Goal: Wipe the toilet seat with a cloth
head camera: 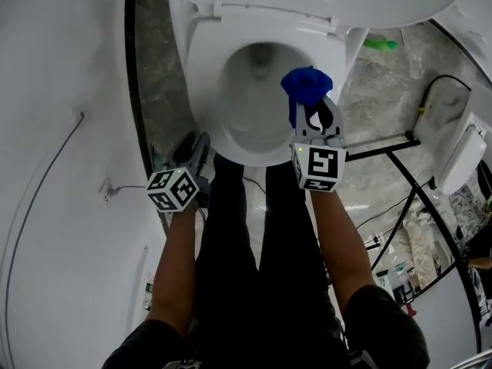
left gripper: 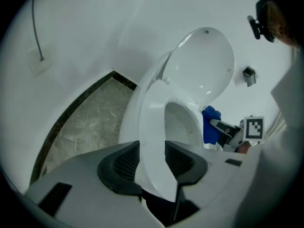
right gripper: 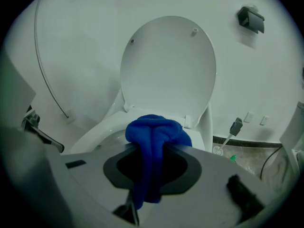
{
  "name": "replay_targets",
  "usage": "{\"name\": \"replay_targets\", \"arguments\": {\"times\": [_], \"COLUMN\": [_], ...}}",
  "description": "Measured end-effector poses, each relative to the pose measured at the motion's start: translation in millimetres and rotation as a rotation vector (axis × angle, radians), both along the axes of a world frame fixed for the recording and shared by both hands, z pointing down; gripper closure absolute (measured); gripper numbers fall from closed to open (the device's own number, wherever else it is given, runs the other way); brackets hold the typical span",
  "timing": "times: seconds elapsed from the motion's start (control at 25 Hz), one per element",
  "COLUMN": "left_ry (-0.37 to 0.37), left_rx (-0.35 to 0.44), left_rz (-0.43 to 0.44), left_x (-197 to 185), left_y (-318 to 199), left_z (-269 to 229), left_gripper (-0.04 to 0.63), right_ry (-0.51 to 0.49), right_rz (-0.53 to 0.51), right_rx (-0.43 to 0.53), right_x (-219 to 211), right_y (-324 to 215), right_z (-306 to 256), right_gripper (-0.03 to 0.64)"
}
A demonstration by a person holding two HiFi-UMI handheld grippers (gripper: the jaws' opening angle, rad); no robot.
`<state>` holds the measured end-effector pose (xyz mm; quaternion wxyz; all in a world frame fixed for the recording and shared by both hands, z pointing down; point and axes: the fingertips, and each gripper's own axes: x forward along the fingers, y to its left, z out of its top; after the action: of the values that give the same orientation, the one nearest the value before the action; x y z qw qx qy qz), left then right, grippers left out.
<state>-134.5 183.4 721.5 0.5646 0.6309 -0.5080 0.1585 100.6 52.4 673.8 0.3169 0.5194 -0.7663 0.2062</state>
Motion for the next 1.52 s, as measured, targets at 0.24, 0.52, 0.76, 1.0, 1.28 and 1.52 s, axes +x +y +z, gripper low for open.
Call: {"name": "replay_targets", "arguments": {"times": [0.24,0.52,0.76,1.0,1.28,1.52], "left_ry": [-0.075,-0.16,-0.255,-0.321,-0.391,-0.439], "left_rx": [0.265,0.547,0.684,0.764,0.817,0.796], "left_rz": [0.103,0.259,0.301,0.276,0.216,0.156], "left_x": [14,32,30,62,98,105], "left_y": [-32,-65,-58,-25,29,75], "left_z": [-79,-203,-296,-373,-421,-432], "left_gripper": [0.454,0.584,0.586,0.586,0.586,0.585], "right_ry": [-0.048,-0.026,-0.047,-0.101,-0.157,-0.209], "right_rz": [-0.012,-0.007,-0.056,-0.127,-0.238,-0.255], "right_rx": [0.022,0.116,0.217,0.31,0.408,0.466], "right_x": [-12,-17,-28,-21,-6,7], "right_y": [35,73,101,129,162,177], "right_z": [-51,-157,-244,-318,-372,-400], "right_gripper": [0.535,0.535,0.535,0.535,0.535,0.535]}}
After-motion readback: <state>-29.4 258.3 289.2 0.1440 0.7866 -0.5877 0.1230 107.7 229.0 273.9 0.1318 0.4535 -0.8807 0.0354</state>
